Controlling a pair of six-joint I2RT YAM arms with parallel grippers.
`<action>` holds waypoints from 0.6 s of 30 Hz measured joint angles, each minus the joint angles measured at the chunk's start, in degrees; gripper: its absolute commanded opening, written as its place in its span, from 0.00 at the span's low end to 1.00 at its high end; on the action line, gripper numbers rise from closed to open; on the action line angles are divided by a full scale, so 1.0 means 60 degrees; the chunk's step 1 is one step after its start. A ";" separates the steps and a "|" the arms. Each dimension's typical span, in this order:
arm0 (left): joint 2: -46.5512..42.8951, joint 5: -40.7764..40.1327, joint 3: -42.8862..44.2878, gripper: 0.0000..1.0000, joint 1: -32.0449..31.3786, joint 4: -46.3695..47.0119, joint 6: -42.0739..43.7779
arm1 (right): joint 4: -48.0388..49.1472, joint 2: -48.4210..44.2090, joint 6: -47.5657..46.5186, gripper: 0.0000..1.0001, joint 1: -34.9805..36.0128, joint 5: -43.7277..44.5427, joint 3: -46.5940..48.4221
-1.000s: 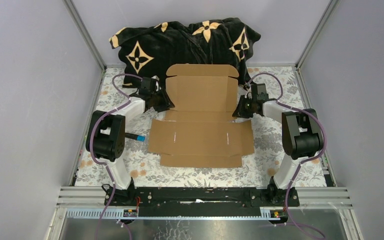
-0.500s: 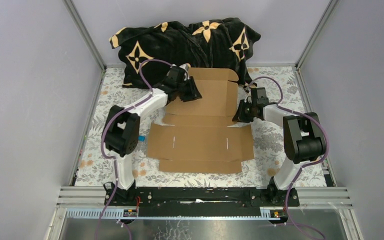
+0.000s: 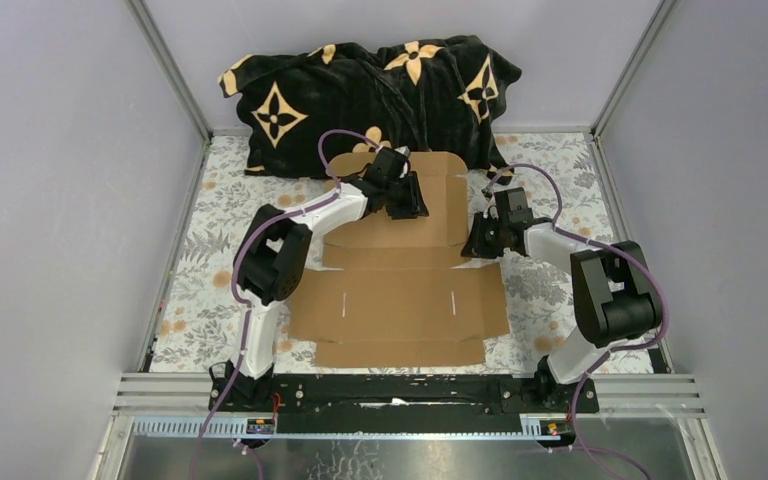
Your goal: Fold the paper box
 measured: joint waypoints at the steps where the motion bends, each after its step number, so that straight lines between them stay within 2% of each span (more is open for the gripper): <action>1: 0.0007 -0.0040 0.0000 0.43 -0.0004 -0.0007 0.0004 | -0.0040 -0.0098 0.0007 0.20 0.0015 0.0062 -0.0062; 18: 0.0787 -0.0168 0.0171 0.43 -0.0004 -0.0160 0.0007 | -0.1045 -0.0729 -0.0007 0.20 0.0452 0.1122 0.0036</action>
